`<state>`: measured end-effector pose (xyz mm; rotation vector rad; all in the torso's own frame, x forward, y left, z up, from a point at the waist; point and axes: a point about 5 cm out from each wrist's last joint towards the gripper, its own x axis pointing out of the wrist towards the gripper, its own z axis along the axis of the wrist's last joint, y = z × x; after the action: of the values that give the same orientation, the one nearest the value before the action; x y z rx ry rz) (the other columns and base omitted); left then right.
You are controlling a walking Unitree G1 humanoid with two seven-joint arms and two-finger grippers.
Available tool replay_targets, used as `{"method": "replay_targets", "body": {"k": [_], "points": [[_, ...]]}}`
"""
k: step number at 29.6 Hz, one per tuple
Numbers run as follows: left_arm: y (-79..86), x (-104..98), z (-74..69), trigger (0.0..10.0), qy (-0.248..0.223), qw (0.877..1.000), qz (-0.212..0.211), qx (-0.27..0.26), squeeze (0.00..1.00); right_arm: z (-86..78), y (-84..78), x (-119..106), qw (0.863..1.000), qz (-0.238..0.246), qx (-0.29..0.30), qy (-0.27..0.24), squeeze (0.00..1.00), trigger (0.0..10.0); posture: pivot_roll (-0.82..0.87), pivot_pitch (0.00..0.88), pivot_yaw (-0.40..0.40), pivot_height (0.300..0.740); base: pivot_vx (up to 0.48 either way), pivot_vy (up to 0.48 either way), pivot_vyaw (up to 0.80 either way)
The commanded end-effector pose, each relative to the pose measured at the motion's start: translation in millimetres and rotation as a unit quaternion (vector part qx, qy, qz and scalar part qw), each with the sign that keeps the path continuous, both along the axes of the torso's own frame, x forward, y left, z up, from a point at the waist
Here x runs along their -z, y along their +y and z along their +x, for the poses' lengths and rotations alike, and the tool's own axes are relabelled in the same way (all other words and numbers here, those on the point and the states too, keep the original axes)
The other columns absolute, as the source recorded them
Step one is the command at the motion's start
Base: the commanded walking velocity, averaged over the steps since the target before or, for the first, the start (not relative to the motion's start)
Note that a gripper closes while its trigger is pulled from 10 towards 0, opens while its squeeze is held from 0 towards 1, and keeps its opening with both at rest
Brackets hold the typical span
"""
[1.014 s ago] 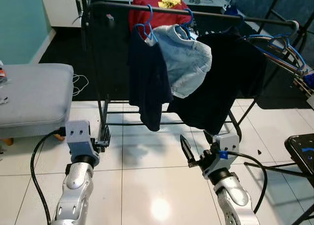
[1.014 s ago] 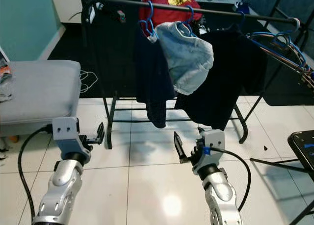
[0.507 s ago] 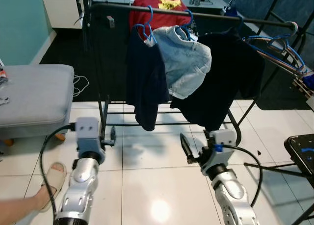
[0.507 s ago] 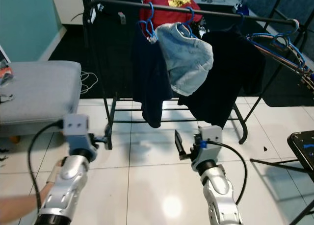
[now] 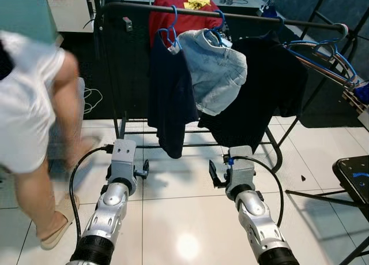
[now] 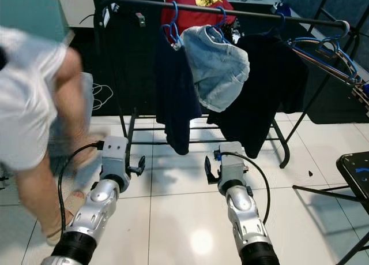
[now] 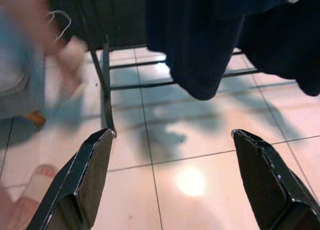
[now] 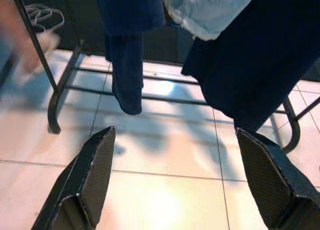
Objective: Hang hanger
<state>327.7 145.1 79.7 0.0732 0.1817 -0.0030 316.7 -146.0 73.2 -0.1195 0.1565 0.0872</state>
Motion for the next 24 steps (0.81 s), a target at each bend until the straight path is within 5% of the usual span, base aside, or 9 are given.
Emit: {"method": "replay_targets", "body": {"k": [1, 24], "points": [[-3.3, 7.1, -2.1, 10.0, 0.016, 1.0, 0.001, 0.0, 0.0, -3.1, 0.7, 7.6, 1.0, 0.001, 0.002, 0.012, 0.0, 10.0, 0.0, 0.148, -0.055, 0.74, 0.0, 0.0, 0.0], [-14.0, 11.3, 2.8, 10.0, 0.026, 0.999, -0.026, 0.011, 0.0, -4.2, 7.3, 10.8, 0.999, 0.035, -0.008, 0.01, 0.0, 10.0, -0.01, 0.145, -0.046, 0.74, 0.0, 0.0, 0.0]]}}
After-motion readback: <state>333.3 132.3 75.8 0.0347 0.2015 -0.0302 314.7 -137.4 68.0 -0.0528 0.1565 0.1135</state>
